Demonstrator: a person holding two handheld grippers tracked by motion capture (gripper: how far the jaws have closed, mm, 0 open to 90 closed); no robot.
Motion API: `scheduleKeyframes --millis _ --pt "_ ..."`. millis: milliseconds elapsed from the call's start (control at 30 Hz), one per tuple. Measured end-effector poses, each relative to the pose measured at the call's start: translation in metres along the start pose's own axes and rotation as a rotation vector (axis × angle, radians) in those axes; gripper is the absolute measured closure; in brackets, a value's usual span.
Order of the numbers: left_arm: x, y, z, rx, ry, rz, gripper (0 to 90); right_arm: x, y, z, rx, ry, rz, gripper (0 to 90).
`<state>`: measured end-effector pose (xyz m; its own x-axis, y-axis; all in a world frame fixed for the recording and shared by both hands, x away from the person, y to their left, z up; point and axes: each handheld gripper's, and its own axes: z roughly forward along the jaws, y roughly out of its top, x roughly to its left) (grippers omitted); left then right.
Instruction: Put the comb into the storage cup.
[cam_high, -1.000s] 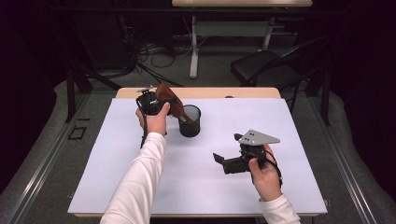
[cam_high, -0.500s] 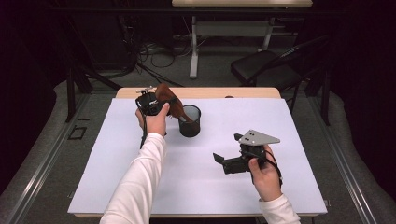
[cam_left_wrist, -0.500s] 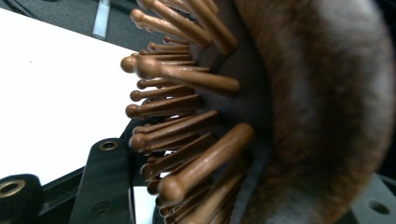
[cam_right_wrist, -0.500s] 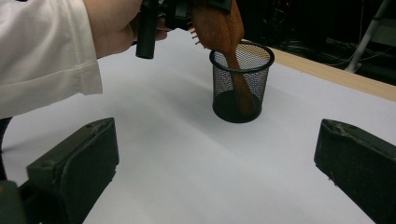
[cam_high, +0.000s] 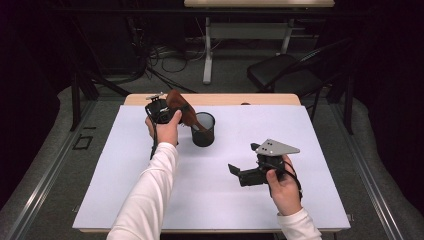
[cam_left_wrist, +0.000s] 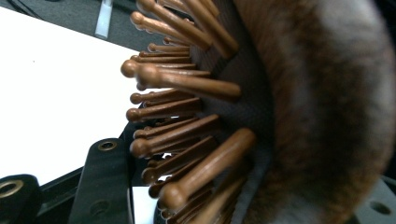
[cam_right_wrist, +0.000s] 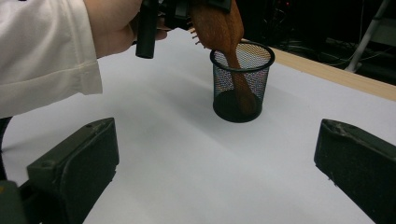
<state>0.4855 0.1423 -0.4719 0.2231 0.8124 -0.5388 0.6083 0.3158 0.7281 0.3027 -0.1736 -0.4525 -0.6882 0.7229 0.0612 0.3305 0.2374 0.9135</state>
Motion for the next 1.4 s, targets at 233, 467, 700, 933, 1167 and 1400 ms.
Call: scheduleKeyframes --millis 233,467,700,933,1167,1400 --pt "0.0006 0.0003 -0.0002 0.001 0.001 0.002 44.5 0.0000 -0.0001 0.0001 0.000 0.000 0.002 0.0" --pt "0.0013 0.0007 0.0001 -0.004 0.004 0.003 43.8 -0.0001 -0.0002 0.0002 0.001 0.000 0.004 0.0" --pt "0.0025 0.0016 -0.0008 -0.021 0.003 0.005 39.9 -0.0005 -0.0004 0.0003 0.000 -0.001 0.005 0.0" --pt "0.0029 0.0024 -0.0019 -0.033 -0.001 0.004 36.6 -0.0005 -0.0004 0.0003 0.002 -0.001 0.004 0.0" --pt "0.0027 0.0036 -0.0040 -0.051 -0.002 0.013 32.0 -0.0005 -0.0004 0.0003 0.002 -0.001 0.005 0.0" --pt "0.0021 0.0048 -0.0072 -0.065 0.017 0.038 25.6 -0.0001 -0.0007 0.0008 0.005 0.000 0.005 0.0"
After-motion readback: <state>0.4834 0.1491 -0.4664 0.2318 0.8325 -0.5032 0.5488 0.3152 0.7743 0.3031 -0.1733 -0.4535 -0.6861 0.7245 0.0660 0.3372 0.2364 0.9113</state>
